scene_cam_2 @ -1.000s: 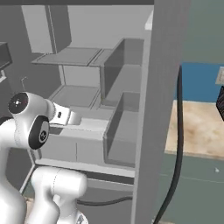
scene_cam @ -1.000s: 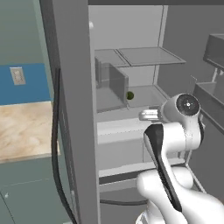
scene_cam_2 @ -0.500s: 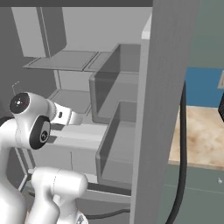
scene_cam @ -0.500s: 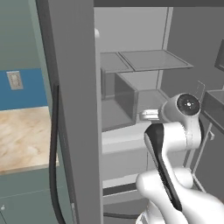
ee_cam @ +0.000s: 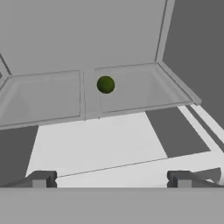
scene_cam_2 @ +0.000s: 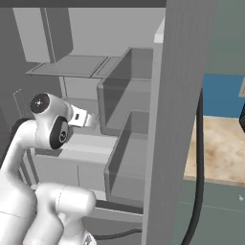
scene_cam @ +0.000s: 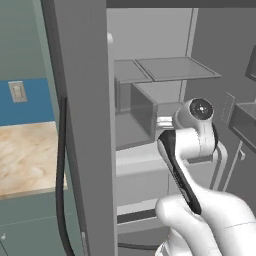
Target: Grab the lemon and lime from the fridge, place them in the blender, close the lid, and turn on the blender to create a marinade.
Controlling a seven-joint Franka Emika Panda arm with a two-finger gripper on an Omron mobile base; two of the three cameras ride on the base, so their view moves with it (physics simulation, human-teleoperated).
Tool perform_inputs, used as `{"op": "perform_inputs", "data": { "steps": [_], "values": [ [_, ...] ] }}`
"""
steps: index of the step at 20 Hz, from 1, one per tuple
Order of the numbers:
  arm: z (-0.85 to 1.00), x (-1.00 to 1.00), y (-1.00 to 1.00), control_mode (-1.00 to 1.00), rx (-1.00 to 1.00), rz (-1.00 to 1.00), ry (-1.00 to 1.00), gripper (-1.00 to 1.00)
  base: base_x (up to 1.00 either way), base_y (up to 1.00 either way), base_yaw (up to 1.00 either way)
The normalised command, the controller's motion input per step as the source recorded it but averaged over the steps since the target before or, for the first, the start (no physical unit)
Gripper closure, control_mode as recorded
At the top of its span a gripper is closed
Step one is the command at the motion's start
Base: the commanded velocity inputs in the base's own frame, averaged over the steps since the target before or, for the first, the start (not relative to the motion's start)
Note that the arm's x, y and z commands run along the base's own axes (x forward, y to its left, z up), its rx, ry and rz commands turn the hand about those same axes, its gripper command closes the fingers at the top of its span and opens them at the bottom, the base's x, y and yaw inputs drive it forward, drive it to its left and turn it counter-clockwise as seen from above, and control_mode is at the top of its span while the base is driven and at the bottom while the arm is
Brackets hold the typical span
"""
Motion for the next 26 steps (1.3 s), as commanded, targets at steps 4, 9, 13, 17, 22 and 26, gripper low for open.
{"op": "perform_inputs", "data": {
  "steps": [4,9,13,17,22,26],
  "values": [
    [0.15,0.86,-0.08,-1.0,0.0,0.0,0.13,-1.0,0.0,0.0,0.0],
    [-0.07,0.5,-0.14,-1.0,0.0,0.0,0.0,-1.0,0.0,0.0,0.0],
    [-0.5,0.52,-0.03,-1.0,-0.01,0.0,0.0,-1.0,0.0,0.0,0.0],
    [-0.71,0.41,0.0,-1.0,-0.04,0.0,0.0,-1.0,0.0,0.0,0.0],
    [-0.4,0.48,0.0,-1.0,0.0,0.0,0.0,-1.0,0.0,0.0,0.0],
    [-0.24,0.51,-0.03,-1.0,0.0,0.0,0.04,-1.0,0.0,0.0,0.0]
  ]
}}
